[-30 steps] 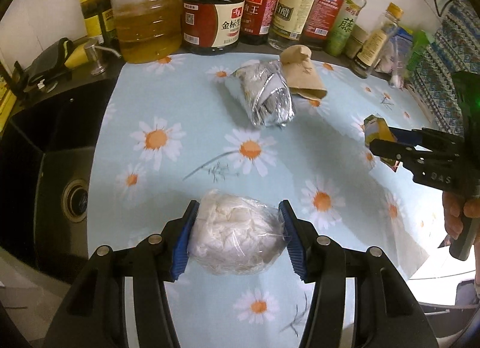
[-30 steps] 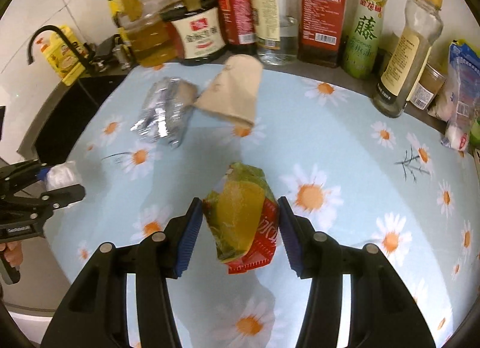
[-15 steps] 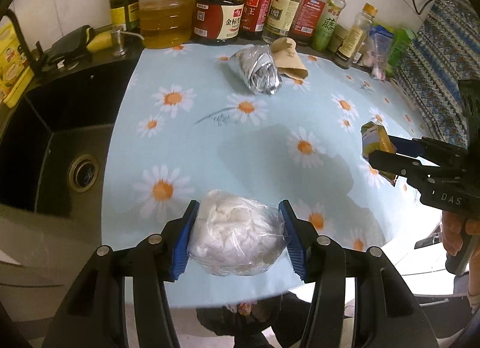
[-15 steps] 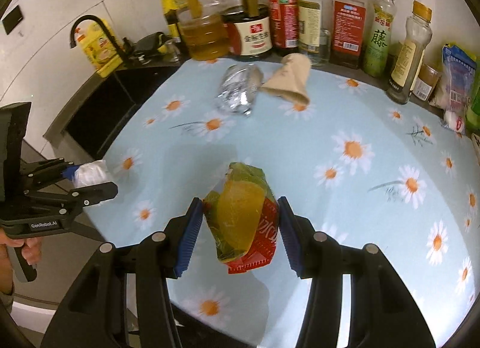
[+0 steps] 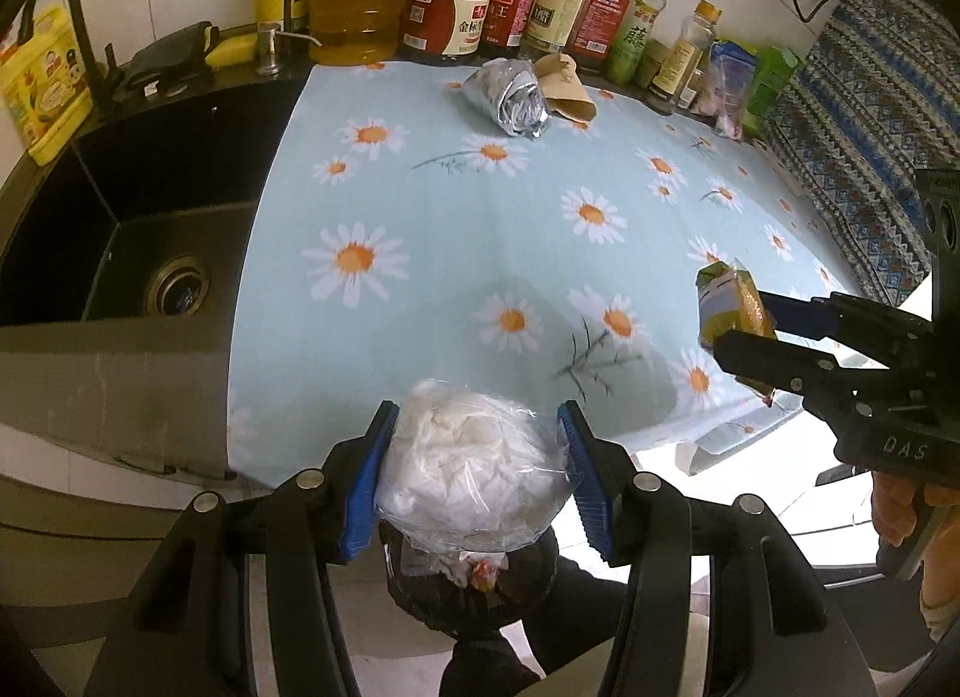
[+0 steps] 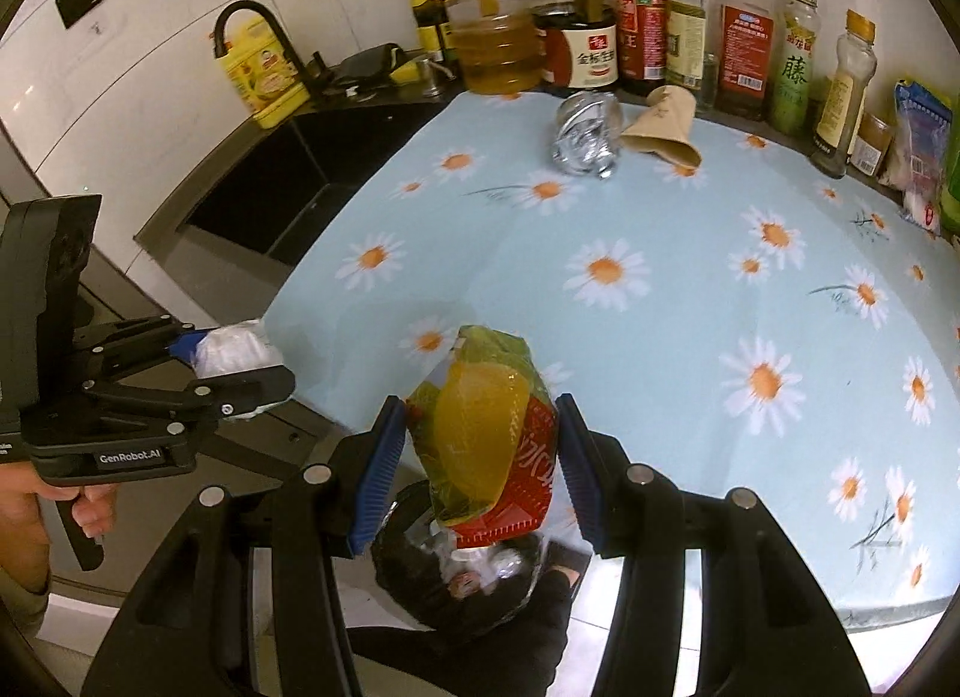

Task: Collect trash
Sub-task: 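Carry the tissue bag and snack packet down to the black bin, then open both tools over the bin to drop tissue bag and packet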

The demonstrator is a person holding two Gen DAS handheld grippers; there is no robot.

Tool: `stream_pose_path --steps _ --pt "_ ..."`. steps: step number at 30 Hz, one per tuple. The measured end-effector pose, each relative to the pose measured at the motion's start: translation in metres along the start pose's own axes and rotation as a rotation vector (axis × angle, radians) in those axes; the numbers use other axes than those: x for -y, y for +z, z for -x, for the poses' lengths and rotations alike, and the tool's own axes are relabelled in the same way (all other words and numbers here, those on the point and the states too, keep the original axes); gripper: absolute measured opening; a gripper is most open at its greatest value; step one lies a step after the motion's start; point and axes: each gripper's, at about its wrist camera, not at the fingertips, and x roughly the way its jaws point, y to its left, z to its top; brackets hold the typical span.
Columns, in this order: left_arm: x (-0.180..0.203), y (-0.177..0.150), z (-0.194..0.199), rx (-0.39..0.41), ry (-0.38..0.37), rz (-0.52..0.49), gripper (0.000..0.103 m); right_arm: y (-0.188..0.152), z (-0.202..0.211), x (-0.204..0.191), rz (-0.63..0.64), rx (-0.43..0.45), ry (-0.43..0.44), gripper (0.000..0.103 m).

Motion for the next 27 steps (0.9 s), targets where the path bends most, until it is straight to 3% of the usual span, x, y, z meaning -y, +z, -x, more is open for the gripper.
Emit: stream_pose_path --steps 13,27 --pt "-0.007 -0.051 -0.007 -0.054 -0.032 0.033 0.052 -0.048 -0.02 -0.042 -0.005 -0.07 0.051 0.051" --pt "-0.025 -0.107 -0.059 -0.217 -0.048 0.089 0.052 -0.105 -0.08 -0.041 -0.082 -0.226 0.045 0.051"
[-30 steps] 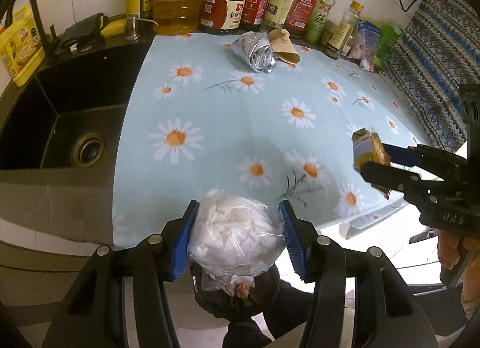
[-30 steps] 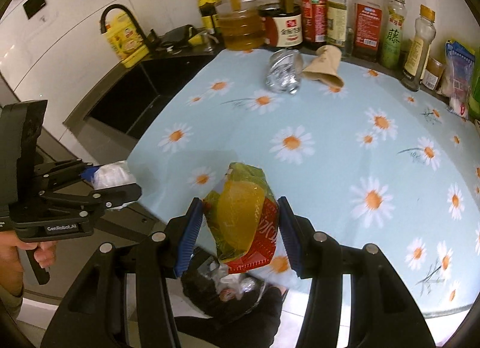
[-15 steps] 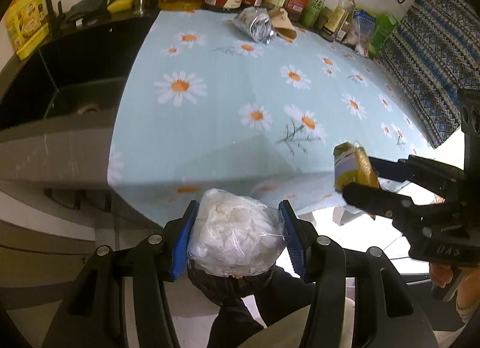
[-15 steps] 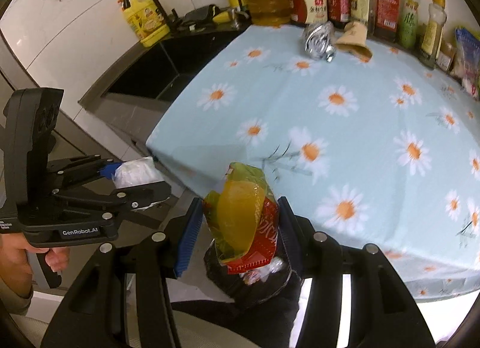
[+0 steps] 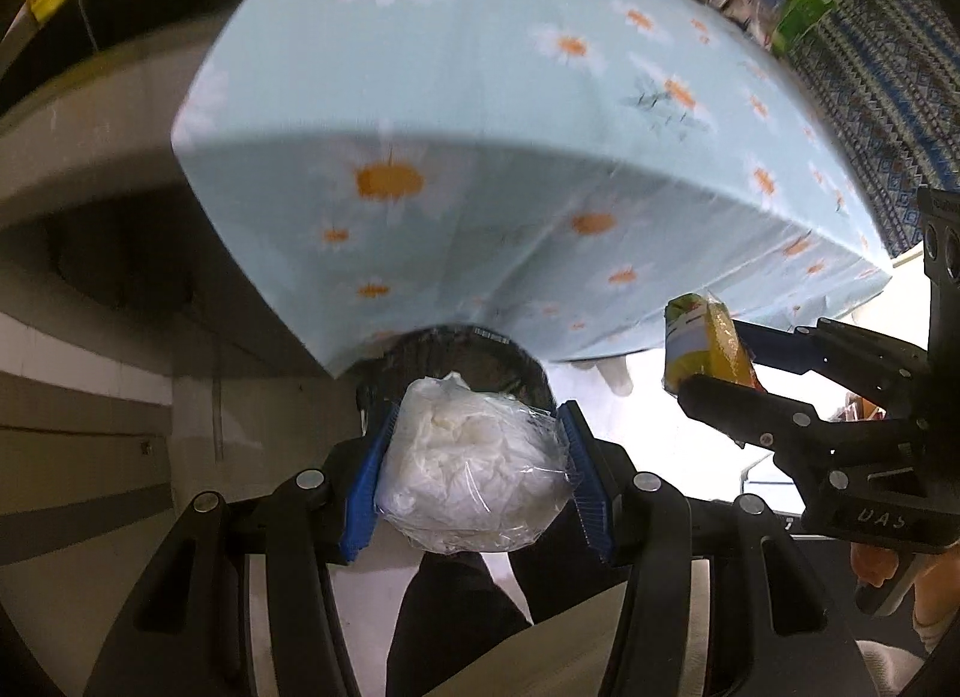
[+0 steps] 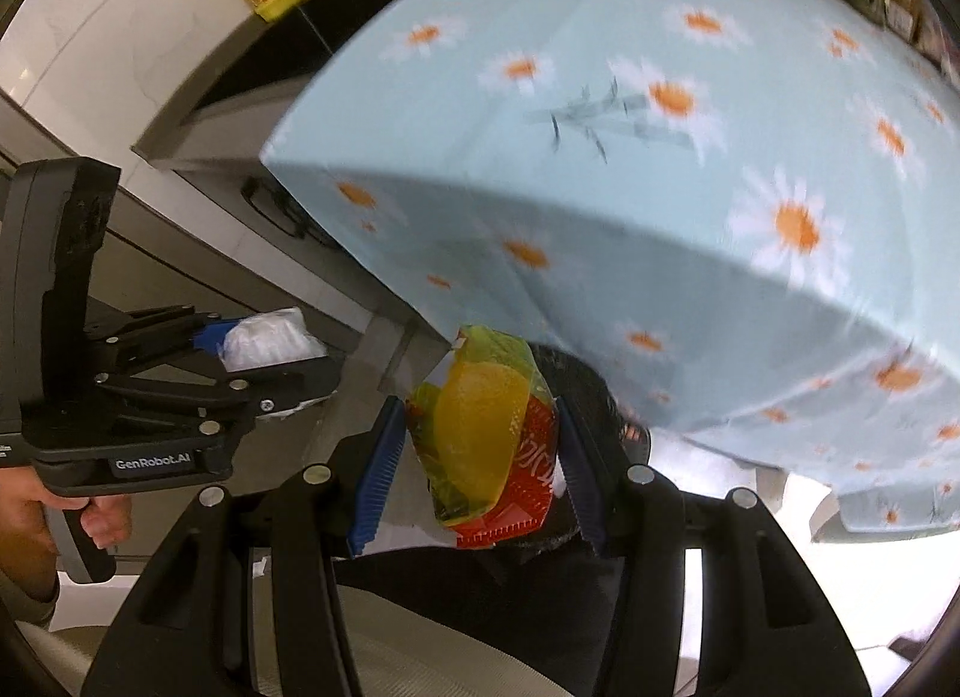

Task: Collect trash
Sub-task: 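Open both tools over the bin to drop tissue bag and packet, then raise both tools back above the tablecloth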

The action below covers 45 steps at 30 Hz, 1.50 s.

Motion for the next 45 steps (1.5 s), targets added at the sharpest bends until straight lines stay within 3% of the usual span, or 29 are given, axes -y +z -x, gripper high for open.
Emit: stream_pose_path --steps 9,20,23,25,27,45 --pt "-0.015 -0.014 -0.048 -0.11 -0.015 0.037 0.052 -0.013 -0.039 0.019 -0.067 -0.07 -0.003 0.052" --pt "-0.014 -0.019 -0.083 -0.191 -0.032 0.033 0.052 -0.02 -0.072 0.036 -0.138 -0.123 0.009 0.052" --pt "-0.012 -0.017 -0.084 -0.198 -0.046 0.016 0.054 -0.02 -0.075 0.039 -0.124 -0.12 0.004 0.053" --pt "-0.011 -0.017 -0.089 -0.227 -0.04 0.01 0.063 -0.02 -0.074 0.041 -0.129 -0.129 0.009 0.053" --pt "-0.014 -0.017 -0.092 -0.231 -0.039 0.023 0.071 -0.019 -0.074 0.045 -0.144 -0.123 0.015 0.061" --pt "-0.014 -0.01 -0.075 -0.21 0.0 0.047 0.071 -0.014 -0.046 0.048 -0.146 -0.089 0.014 0.061"
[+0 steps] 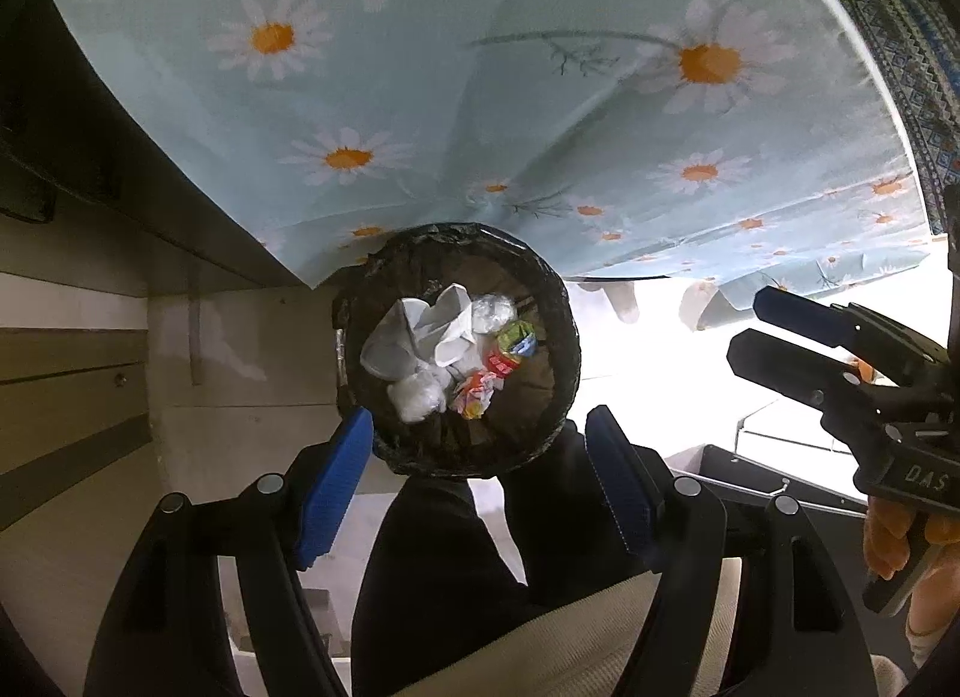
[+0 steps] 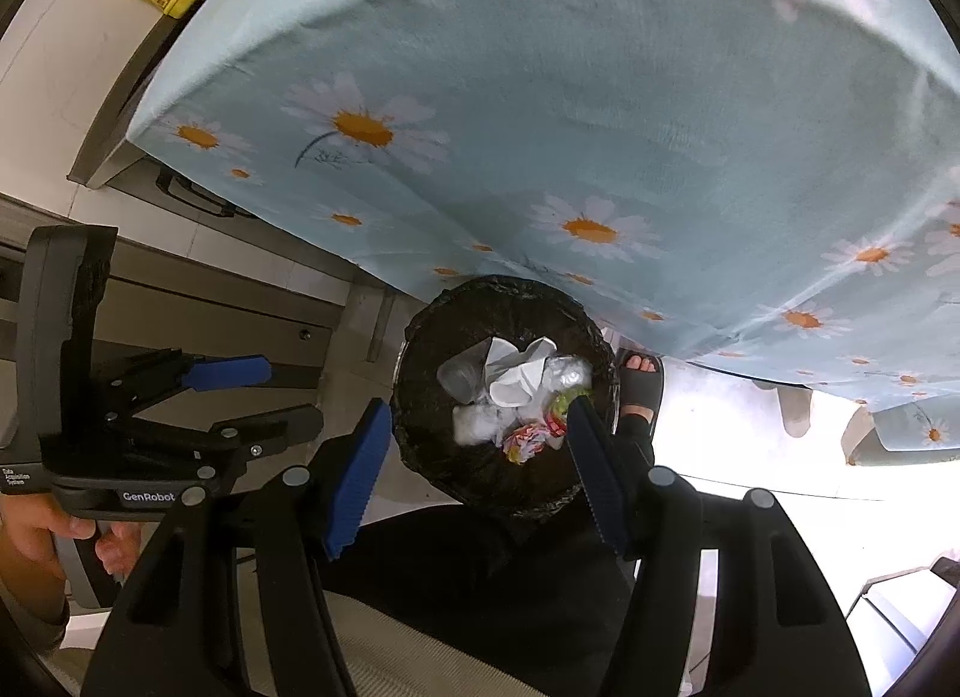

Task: Collect trash
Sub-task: 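Raise both tools back above the tablecloth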

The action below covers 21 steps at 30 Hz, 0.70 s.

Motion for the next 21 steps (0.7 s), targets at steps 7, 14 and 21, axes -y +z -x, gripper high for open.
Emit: stream_pose_path --steps 7,14,21 --pt "0.02 0.008 0.052 0.107 0.01 -0.035 0.071 0.002 0.04 -0.01 0.029 0.067 0.001 0.061" --pt "0.035 0.005 0.087 0.174 0.009 -0.044 0.071 -0.001 0.076 -0.012 0.045 0.115 -0.004 0.061" --pt "0.046 -0.005 0.123 0.237 -0.003 -0.051 0.071 0.0 0.106 -0.004 0.031 0.163 -0.004 0.061"
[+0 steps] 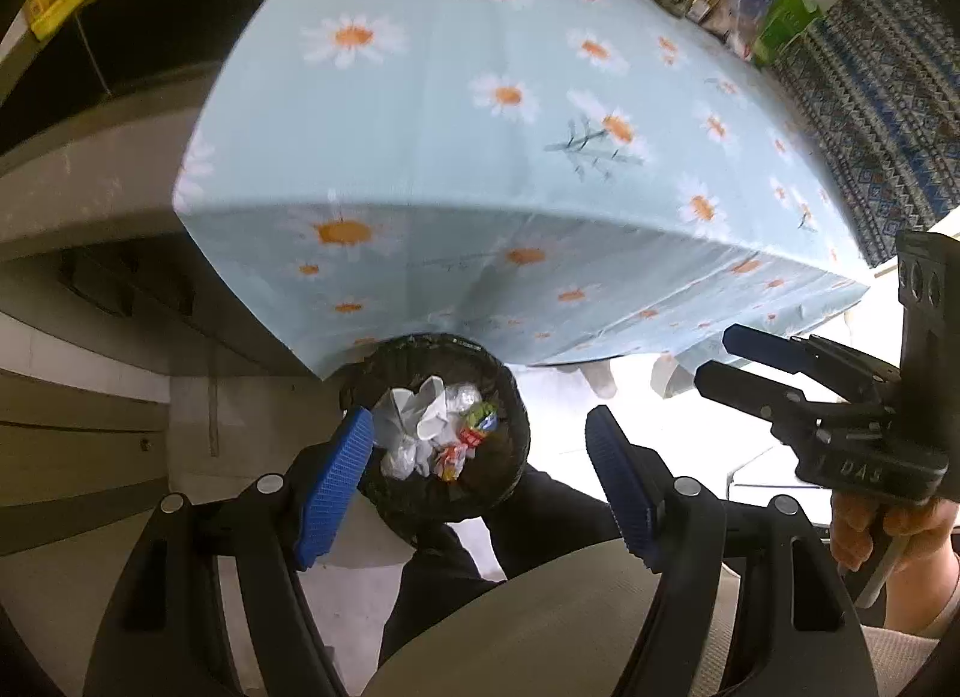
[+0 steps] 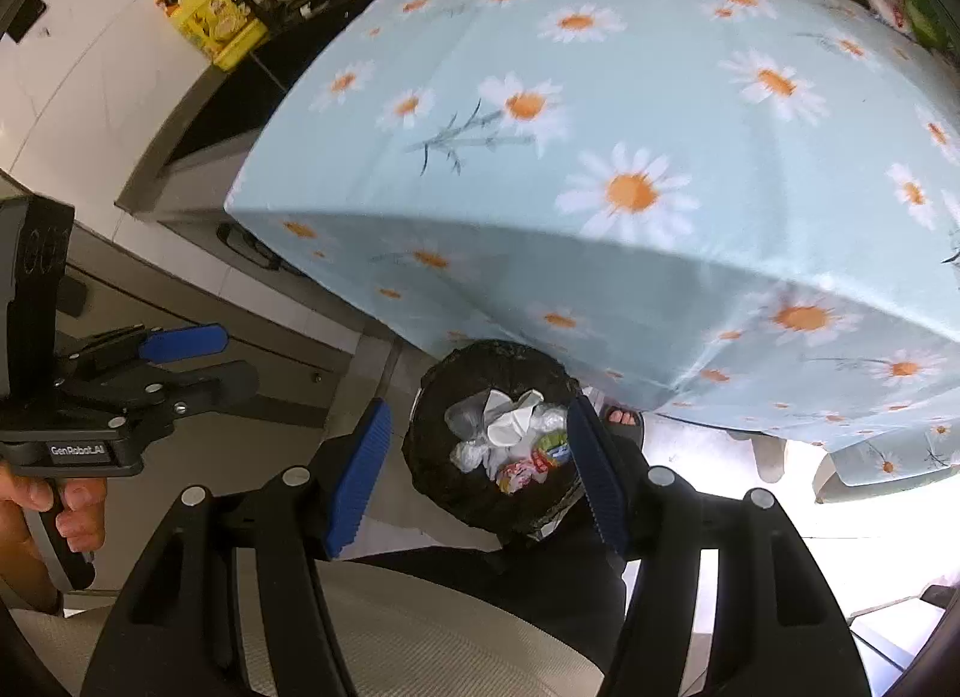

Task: Collect trash
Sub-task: 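Raise both tools back above the tablecloth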

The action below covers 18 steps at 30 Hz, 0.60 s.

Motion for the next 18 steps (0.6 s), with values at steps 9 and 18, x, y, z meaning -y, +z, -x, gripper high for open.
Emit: stream_pose_path --steps 9,18 --pt "0.015 0.025 0.033 0.098 0.014 -0.039 0.071 0.027 0.048 -0.001 0.031 0.104 -0.012 0.061" --pt "0.029 0.064 0.045 0.16 0.02 -0.046 0.071 0.073 0.081 0.016 0.054 0.197 -0.024 0.065"
